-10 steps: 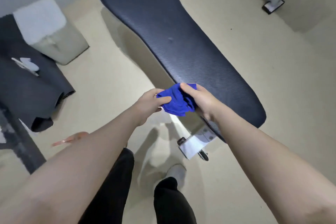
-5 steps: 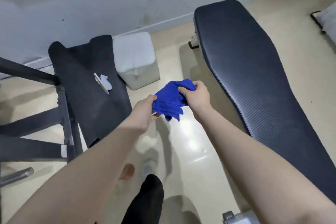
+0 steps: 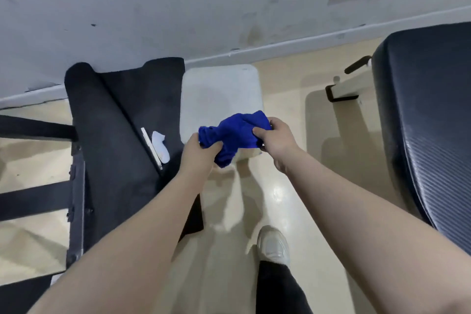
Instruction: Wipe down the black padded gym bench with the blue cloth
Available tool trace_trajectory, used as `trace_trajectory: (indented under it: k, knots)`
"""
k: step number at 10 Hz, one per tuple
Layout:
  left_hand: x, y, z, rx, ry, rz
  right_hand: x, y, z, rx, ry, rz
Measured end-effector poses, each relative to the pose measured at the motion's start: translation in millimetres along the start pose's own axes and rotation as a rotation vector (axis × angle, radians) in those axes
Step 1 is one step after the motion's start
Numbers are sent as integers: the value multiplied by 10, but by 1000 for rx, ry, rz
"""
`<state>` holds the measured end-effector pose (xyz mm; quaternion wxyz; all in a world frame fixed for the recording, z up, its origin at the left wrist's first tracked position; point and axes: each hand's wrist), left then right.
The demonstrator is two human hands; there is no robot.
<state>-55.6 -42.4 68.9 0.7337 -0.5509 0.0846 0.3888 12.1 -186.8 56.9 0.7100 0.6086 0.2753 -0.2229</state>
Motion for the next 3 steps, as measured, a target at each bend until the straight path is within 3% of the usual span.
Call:
trace_trajectory:
  k: [1,2,3]
  knots:
    - [478,-3,-68,-70,-12,61,440,43,-188,-22,50,0]
    - [681,40,-10,61,-27,113,564,54,-281,-161,35,-48]
    - [553,-34,182,294,-79,9,384,177,-278,-325,-7,21]
Point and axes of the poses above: each hand's wrist, its own x-axis towards the middle knuckle, its own z-axis out of the back of the hand, y = z × x, and after that the axes turned 5 degrees about -y, right-handed
